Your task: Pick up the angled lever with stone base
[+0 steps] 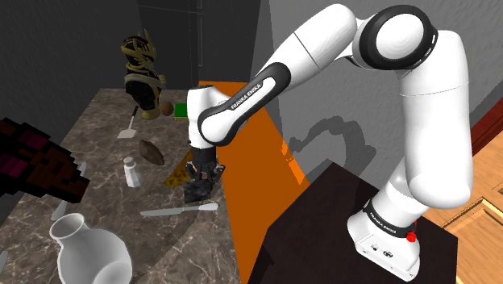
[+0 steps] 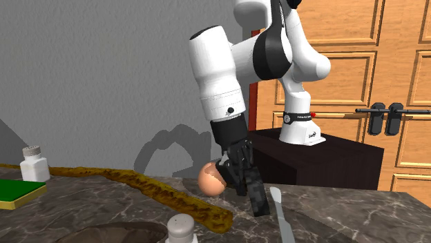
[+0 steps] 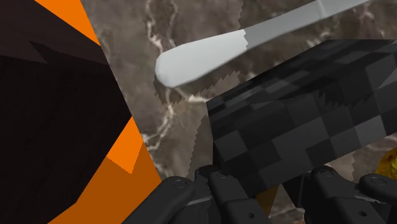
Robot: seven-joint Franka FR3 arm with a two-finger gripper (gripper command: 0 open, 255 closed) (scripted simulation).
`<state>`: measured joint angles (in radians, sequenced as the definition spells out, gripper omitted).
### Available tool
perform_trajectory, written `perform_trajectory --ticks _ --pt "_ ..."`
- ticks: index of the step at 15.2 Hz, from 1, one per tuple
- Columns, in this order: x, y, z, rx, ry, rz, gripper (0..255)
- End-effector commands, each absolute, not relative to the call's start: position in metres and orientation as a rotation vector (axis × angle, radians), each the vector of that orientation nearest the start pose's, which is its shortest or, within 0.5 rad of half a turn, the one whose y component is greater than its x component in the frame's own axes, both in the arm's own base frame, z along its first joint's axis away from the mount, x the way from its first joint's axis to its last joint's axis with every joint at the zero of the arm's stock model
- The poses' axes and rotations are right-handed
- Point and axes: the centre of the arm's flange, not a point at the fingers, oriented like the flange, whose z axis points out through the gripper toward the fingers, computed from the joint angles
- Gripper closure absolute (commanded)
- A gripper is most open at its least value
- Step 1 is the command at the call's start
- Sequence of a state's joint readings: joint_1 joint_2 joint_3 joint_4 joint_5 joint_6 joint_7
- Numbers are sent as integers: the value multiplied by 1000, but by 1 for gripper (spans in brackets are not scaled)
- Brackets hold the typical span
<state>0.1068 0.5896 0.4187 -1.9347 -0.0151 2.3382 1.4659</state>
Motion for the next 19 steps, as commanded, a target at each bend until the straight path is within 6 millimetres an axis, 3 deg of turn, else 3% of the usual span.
perform_trajectory --ticks 1,17,19 --pt "529 299 191 -2745 1458 408 255" --pt "529 299 270 -2745 1458 408 255" --pt "529 299 271 -2745 1458 408 255"
